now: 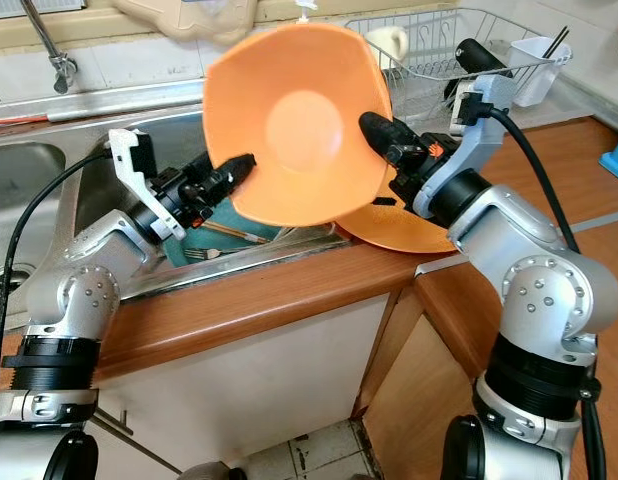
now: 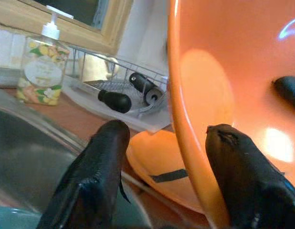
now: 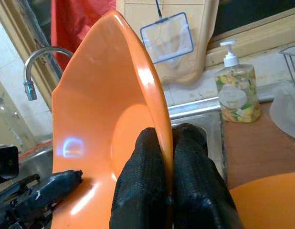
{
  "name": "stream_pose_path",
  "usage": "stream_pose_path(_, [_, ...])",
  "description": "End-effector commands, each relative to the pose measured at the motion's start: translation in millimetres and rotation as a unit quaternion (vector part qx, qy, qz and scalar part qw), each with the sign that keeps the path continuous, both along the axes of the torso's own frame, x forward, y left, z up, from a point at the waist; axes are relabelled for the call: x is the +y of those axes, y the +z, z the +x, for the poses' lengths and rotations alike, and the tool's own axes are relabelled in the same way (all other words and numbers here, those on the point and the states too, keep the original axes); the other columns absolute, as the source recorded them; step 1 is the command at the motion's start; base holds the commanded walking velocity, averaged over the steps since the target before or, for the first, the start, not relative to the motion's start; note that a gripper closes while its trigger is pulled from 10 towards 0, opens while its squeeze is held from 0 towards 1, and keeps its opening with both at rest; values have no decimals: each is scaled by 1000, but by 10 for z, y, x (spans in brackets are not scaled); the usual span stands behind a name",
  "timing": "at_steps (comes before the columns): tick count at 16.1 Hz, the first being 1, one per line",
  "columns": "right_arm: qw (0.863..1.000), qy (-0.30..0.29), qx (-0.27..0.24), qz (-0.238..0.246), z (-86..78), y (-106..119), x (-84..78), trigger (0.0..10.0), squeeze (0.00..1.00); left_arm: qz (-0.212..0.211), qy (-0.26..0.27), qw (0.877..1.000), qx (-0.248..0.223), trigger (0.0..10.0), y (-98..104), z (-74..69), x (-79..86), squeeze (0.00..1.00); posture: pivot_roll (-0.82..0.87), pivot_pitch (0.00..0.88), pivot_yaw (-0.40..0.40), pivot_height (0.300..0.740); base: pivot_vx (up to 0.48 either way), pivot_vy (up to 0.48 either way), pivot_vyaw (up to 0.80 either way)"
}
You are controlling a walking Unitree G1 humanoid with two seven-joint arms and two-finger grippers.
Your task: Kitchen organization
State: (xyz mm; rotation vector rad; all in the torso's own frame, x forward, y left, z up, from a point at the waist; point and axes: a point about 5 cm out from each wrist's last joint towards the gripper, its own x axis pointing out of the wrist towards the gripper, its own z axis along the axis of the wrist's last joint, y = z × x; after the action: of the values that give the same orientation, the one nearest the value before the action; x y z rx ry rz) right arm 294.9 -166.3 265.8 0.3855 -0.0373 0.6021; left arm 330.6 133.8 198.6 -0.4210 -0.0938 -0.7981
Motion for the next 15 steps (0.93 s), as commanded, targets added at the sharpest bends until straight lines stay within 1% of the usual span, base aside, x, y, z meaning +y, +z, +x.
stream_pose_path(1, [999,21,-38,17,-60,109,62,0,0,-7,-2,1000,-1,0,57,6,30,0,-106,0,64,740,0,0,0])
stream_pose_path(3, [999,16,-40,21,-54,112,57,0,0,-10,-15,1000,2,0,55,-20,31,0,-102,0,66,740,0,0,0])
stream_pose_path(5, [999,20,-44,16,-58,112,81,0,0,10,-14,1000,6,0,17,-21,22,0,-100,0,69,740,0,0,0])
stream_pose_path(7, [999,24,-47,9,-69,102,107,0,0,21,-13,1000,10,0,-4,-14,16,0,-100,0,71,740,0,0,0])
stream_pose_path(9, [998,27,-49,-7,-81,85,138,0,0,36,-5,999,11,0,-16,6,6,0,-100,0,71,740,0,0,0])
stream_pose_path(10, [998,27,-50,-11,-84,82,148,235,0,41,0,999,11,0,-17,15,1,0,-100,0,72,740,0,0,0])
stream_pose_path(12, [998,26,-52,-17,-80,74,167,235,0,56,26,998,11,0,-26,58,-2,0,-100,0,72,740,0,0,0])
stream_pose_path(14, [998,28,-54,-30,-79,62,194,706,0,49,32,998,10,0,-2,77,-28,0,-100,0,72,740,0,0,0])
stream_pose_path(15, [997,28,-54,-39,-78,48,204,1569,0,52,39,998,12,0,-3,88,-36,0,-100,0,72,740,0,0,0])
